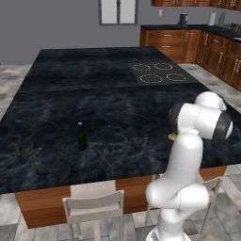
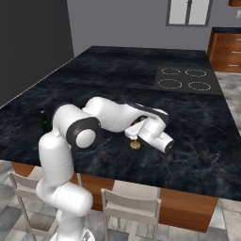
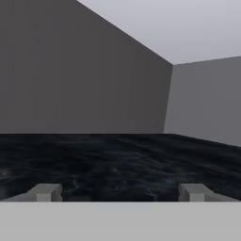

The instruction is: Get the candle and the beer from the cabinet and move them to the dining counter.

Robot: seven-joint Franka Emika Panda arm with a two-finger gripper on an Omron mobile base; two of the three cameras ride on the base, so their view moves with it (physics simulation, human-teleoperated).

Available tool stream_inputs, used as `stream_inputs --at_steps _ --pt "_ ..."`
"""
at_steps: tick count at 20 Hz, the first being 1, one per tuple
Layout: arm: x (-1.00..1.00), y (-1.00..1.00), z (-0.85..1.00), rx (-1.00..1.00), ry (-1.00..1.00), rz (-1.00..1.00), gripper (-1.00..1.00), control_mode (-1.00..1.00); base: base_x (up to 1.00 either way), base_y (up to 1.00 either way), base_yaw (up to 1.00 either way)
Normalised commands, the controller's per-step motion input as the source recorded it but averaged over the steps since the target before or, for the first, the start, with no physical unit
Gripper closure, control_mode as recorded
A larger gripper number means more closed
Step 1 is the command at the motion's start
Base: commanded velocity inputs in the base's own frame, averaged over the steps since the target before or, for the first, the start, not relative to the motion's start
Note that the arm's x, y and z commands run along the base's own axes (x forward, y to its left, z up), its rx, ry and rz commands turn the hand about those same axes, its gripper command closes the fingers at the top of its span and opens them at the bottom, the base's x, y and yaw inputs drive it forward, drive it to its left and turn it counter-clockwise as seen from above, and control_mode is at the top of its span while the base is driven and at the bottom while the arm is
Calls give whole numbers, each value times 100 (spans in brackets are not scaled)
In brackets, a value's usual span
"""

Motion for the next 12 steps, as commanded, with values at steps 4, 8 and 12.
stream_inputs --at_steps 4,8,12 --pt "-29 0 77 -4 -2 0 -100 -100 0 0 0" --pt "-42 1 88 -4 0 0 -100 -100 0 0 0" --pt "-52 8 86 -6 4 -1 -100 -100 0 0 0"
